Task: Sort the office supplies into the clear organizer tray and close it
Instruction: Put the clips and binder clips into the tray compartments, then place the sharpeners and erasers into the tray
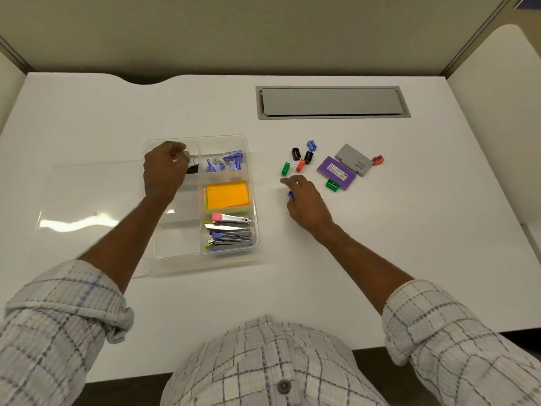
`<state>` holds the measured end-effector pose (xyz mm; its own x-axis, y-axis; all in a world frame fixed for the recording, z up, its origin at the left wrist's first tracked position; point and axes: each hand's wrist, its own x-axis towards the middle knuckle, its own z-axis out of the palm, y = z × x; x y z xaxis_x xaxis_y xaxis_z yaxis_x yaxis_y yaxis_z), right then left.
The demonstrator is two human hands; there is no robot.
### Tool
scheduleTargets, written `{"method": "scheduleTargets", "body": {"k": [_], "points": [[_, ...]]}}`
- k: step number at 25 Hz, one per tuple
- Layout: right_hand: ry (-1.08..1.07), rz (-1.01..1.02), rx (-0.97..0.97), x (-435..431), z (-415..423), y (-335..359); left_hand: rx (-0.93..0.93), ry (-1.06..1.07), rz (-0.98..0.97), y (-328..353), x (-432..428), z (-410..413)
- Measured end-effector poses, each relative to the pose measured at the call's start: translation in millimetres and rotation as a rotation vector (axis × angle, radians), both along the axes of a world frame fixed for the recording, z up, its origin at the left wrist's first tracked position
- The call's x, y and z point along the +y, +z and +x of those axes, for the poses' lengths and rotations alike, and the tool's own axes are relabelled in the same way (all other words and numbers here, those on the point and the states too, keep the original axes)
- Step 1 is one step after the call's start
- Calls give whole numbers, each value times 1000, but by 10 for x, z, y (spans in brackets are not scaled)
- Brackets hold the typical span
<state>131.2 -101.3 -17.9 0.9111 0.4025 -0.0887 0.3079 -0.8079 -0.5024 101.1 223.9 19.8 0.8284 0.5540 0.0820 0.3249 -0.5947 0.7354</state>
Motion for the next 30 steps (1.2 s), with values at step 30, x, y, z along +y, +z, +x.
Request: {"method": "scheduleTargets", "body": {"k": [30], "points": [[-674, 762, 604, -1046, -248, 152, 279, -662, 239, -286, -2295, 724]]}}
